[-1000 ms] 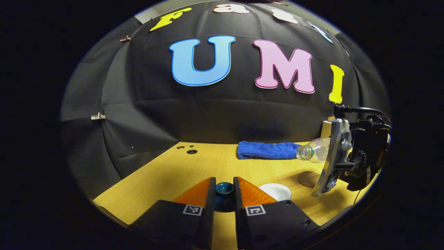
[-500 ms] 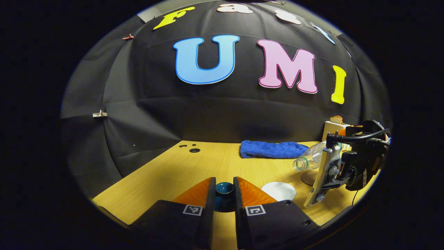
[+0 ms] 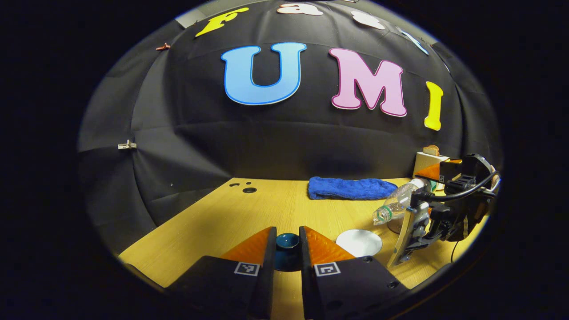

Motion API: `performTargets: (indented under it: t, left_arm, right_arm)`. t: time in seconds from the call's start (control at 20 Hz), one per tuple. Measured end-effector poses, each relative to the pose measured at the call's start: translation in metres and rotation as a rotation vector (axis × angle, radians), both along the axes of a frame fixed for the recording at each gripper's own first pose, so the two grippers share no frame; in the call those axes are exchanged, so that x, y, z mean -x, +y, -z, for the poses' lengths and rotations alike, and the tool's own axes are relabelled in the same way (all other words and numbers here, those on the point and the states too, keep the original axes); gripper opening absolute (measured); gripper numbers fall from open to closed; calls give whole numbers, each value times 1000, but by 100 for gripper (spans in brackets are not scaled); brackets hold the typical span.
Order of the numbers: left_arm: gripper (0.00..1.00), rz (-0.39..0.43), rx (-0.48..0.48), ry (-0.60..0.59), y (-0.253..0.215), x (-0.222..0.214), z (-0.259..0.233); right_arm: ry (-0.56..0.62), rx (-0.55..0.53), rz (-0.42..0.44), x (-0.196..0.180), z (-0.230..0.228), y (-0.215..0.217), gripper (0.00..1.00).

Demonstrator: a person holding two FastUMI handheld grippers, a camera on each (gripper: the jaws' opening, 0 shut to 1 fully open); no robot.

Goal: Open the teacup lid with one hand, grasp the water bottle and pour water into the teacup with the other hand; after pouring, place the water bottle on the coaster and then close the teacup lid.

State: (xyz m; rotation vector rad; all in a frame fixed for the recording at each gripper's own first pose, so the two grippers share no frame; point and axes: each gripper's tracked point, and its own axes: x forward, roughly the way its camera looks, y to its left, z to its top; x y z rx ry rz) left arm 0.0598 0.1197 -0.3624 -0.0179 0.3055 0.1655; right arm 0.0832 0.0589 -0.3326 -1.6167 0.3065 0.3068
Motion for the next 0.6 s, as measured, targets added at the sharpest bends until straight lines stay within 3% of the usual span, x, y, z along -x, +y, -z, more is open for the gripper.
performTargets:
  t: [0.05,0.1,0.45,0.5,0.55,0.6]
  left_arm:
    - [27,0,0,1,0,0,0]
    - [30,-1,3,1,1,0,1]
    - [27,-10,8,4,2,1,2]
    - [34,-12,9,4,2,2,3]
    - [27,-13,10,5,3,2,3]
    - [27,-14,10,6,3,2,4]
  right_arm:
    - [-7,9,-9,-1,-2,1,75]
    - [-13,19,-18,-1,-1,2,75]
    - [-52,67,-81,-3,-6,6,75]
    - [-61,74,-93,-3,-7,9,75]
    - [-66,80,-103,-4,-7,10,75]
    - [-69,84,-111,-4,-8,10,77]
